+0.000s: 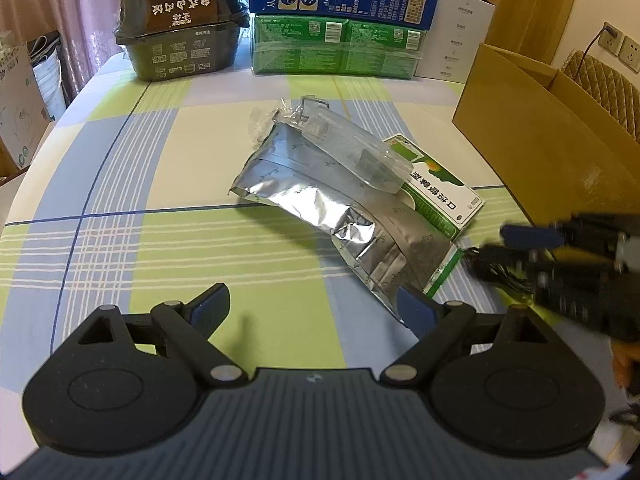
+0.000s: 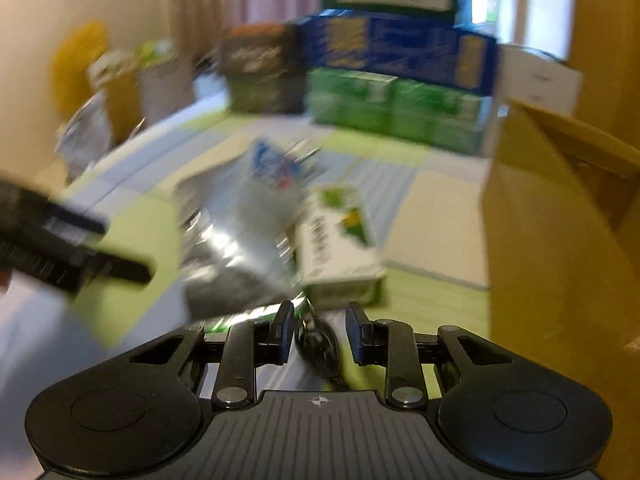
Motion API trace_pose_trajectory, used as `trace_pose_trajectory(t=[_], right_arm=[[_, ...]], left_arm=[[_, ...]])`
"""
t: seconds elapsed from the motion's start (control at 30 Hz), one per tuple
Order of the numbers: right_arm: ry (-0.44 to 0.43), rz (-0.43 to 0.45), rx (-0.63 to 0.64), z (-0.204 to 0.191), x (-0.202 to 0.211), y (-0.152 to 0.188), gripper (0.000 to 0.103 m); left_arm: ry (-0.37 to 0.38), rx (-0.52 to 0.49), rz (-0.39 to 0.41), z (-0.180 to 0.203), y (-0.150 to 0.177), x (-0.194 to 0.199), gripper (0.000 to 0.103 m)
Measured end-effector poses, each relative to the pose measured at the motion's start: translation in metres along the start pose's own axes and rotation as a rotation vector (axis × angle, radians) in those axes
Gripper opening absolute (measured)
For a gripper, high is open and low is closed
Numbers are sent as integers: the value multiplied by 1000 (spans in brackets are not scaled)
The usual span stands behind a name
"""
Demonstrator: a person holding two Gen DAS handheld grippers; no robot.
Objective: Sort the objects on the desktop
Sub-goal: 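Move the right gripper to the black cable and grasp it, then grasp the silver foil pouch with the left gripper while the right holds the cable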
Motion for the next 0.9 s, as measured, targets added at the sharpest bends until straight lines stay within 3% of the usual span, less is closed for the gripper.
trace_pose_trajectory(t=[0.07,0.13,0.23,0.33,0.4,0.47,0.63,0.73,0.9], right_arm=[[12,-16,17,0,0,1,40],[4,-43,68,-5,1,5,46],[33,-83,168,-13,-1,15,47],[38,-112,147,-10,-9,22,47],[26,-111,92,-6,-11,24,44],[-17,-117,23,-1,-12,24,19],[-52,-105,-75,-2,-9,19,17],[-27,-95,-34,-6,-17,13,17],[-156,-91,70,-45,-13,14,17]], left_arm=[[2,-4,-5,1,1,-1,88],[4,-1,-7,1,0,-2,88],[11,5,-6,1,0,-2,88],[16,9,-9,1,0,-2,88],[16,12,-10,0,0,-2,88],[18,17,-12,0,0,-3,88],[20,16,-11,0,0,-2,88],[19,17,-8,0,-1,-1,88],[21,25,-8,-1,0,-1,88]])
Point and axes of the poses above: each gripper's, at about its wrist camera, not at the fingertips, and x roughly against the way its jaws point, z to its right, y to its underside, the point moved 6 cm from there along -x, roughly the way its jaws point, and after that the axes turned 3 degrees about -y, right-handed, at the moved point
